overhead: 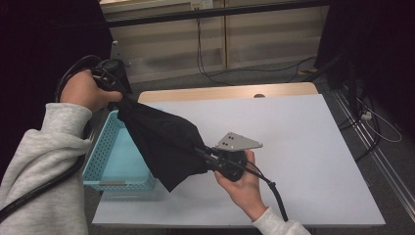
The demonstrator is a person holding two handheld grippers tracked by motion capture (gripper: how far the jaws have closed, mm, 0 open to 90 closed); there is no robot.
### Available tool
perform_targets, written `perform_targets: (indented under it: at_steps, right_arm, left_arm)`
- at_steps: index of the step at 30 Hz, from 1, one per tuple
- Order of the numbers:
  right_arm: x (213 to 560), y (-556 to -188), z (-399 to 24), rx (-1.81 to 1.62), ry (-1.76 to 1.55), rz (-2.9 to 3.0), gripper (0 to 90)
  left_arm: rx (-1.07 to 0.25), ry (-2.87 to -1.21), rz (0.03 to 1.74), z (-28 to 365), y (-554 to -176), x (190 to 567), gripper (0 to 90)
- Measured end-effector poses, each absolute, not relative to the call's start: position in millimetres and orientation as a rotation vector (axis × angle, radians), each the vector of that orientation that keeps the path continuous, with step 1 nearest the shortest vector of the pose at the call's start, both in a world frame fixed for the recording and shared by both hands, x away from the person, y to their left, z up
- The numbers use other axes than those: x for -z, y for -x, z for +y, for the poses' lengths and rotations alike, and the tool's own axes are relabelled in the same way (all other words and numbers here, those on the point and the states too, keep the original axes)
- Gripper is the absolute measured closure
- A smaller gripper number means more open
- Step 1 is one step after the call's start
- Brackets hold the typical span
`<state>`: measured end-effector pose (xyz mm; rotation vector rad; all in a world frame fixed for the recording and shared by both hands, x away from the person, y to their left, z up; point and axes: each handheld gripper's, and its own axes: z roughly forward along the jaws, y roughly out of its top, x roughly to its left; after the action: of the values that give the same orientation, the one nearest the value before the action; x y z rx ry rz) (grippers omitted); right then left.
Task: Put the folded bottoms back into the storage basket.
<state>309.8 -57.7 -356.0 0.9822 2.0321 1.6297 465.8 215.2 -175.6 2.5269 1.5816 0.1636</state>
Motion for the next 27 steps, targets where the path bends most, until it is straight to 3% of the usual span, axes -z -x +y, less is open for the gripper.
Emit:
perform_targets:
  at_steps: [27]
  right_arm:
    - [330.6, -313.0, -16.8, -1.705, -0.872, 2.035, 83.3]
  left_arm:
    - [-0.247, -2.481, 1.659, 254.7, -453.9, 133.6, 85.2]
